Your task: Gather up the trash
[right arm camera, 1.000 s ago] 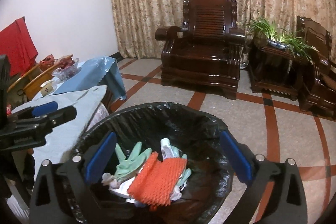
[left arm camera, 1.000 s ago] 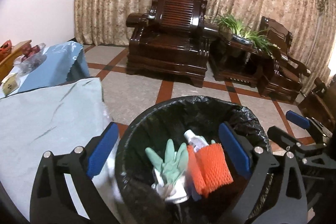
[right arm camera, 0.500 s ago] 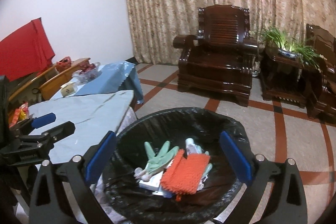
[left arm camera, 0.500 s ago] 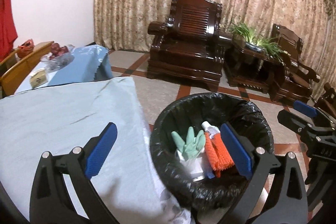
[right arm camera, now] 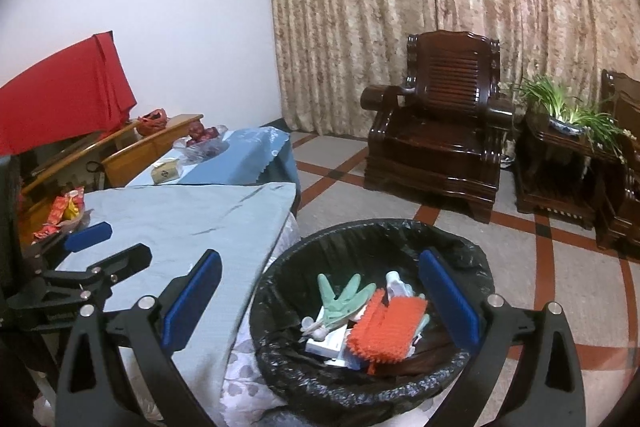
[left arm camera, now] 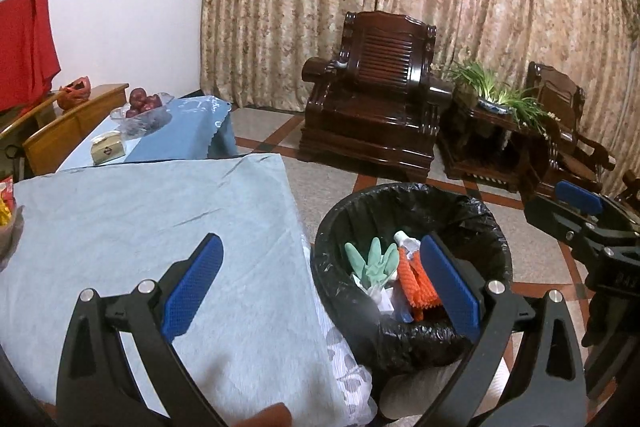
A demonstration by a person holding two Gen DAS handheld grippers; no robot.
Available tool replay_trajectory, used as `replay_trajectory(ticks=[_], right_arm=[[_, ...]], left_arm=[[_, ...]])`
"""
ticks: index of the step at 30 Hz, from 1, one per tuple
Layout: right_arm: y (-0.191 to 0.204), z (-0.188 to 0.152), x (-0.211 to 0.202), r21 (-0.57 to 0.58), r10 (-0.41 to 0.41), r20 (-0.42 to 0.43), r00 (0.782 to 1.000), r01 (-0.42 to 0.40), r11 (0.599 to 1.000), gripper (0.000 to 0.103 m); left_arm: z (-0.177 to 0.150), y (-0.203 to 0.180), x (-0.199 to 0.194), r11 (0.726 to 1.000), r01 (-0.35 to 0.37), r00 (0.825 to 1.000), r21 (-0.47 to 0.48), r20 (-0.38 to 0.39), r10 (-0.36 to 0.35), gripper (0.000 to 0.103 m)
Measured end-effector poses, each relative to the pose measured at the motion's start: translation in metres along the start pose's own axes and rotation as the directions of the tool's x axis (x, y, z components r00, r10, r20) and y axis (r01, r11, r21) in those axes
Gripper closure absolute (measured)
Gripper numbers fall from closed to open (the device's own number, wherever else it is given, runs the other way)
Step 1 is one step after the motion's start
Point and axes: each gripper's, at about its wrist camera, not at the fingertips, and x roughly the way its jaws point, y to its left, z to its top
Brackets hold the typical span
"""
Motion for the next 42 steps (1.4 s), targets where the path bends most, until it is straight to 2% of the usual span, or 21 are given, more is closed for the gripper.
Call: replay_trajectory(ticks=[17,42], right_arm=[[0.022,0.000,-0.012,-0.057,0.021,0.013,1.000,-0.021,0.998,0.006],[0.025,-0.001,-0.010,-0.056,0.025,0.011,1.000,-0.024,0.998,0.006]], left_arm=[[-0.001,0.007,-0.030,1.000,-0.016,0.998,-0.009,0.055,0.017,0.007],[-0.001,0.010,-0.032,1.000,-0.018,0.998,-0.007,0.057,0.019,0.007]])
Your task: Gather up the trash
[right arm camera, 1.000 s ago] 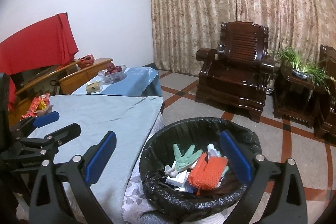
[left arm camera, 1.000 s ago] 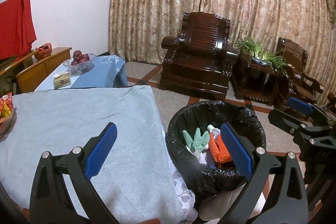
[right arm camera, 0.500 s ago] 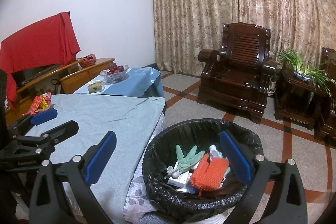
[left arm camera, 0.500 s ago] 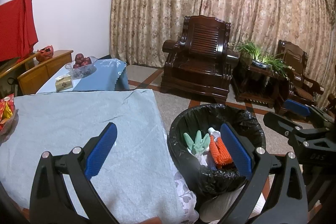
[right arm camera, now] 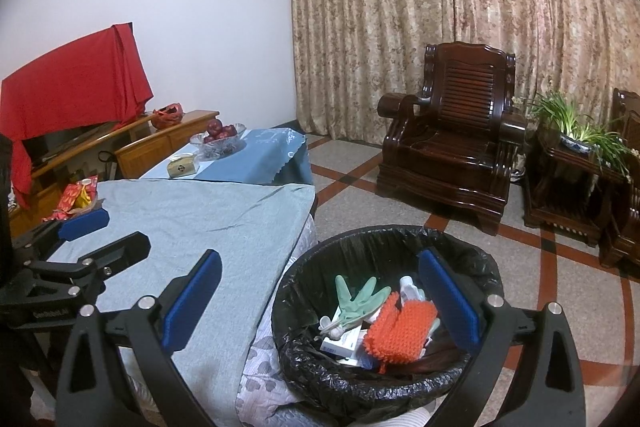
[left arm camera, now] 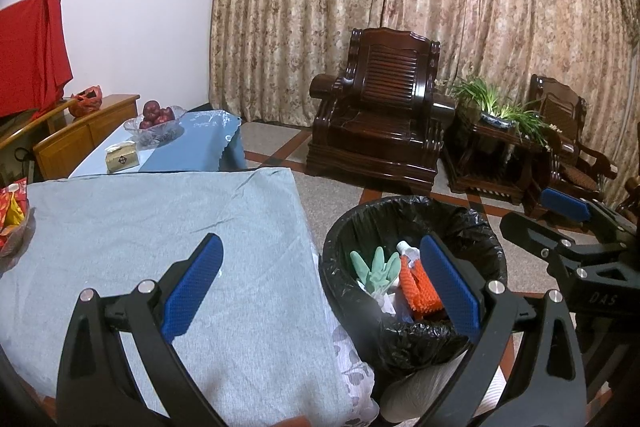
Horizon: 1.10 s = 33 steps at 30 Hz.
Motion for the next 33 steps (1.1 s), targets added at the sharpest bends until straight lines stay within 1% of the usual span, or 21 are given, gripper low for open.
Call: replay_trajectory(ticks=[33], right_arm=[[0.0024,-0.0015,0.0015,0.003,0.002,-0.005,1.000,-0.002,1.000,0.006]], left_arm=[[-0.0002,0.0021,-0.0001,1.000,0.001,1.000,0.002,-0.004,-0.001,0.007]])
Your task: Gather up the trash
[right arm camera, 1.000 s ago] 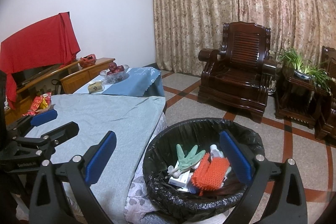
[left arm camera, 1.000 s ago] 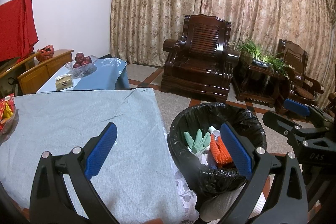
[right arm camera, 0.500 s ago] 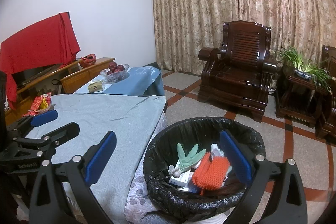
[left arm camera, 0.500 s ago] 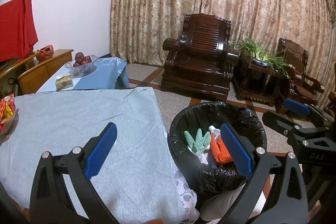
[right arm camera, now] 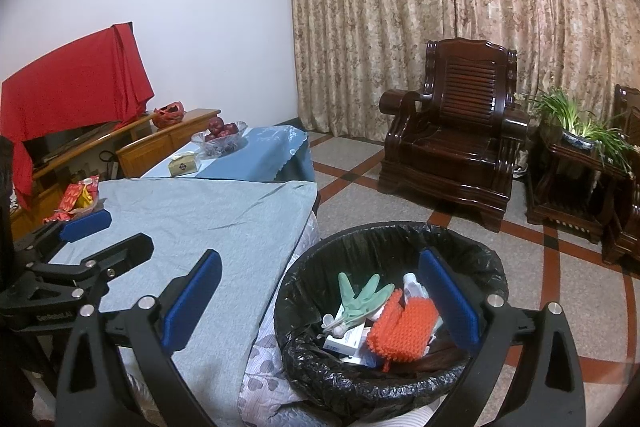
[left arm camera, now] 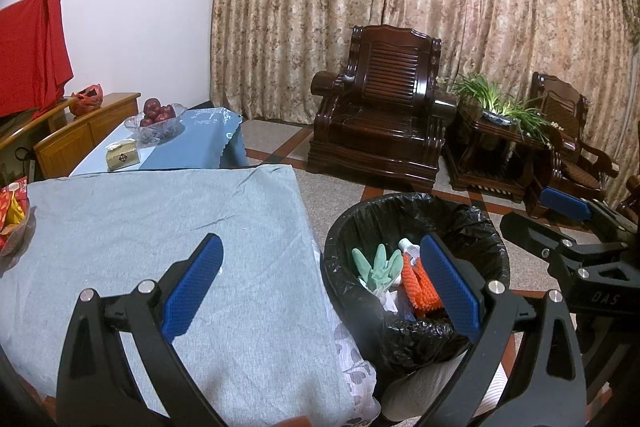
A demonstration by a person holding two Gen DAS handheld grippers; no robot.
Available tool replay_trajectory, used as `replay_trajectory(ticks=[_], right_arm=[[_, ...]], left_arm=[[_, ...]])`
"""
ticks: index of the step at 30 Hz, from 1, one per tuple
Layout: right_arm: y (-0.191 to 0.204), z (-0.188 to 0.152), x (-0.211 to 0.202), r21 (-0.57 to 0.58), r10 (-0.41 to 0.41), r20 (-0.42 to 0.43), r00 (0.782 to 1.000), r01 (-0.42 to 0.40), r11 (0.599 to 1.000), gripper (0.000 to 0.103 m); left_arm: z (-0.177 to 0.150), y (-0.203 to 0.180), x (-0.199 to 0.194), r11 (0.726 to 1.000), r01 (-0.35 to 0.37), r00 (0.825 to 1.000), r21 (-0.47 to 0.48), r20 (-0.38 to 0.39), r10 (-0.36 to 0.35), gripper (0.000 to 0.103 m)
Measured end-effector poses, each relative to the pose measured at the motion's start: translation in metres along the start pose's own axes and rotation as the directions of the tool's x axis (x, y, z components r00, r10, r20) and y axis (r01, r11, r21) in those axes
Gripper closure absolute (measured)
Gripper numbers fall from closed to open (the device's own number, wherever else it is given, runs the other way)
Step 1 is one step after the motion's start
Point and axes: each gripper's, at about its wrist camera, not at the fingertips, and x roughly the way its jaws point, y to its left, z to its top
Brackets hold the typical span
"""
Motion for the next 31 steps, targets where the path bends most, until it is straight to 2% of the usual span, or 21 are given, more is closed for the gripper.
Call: replay_trajectory(ticks=[31], right_arm=[[0.007,-0.003,0.002,0.002,0.004,-0.010,1.000,-0.004,1.000,0.006]], left_arm=[[-0.009,0.009,0.004,1.000,-0.003,1.000,-0.004,-0.012,0.003,0.007]])
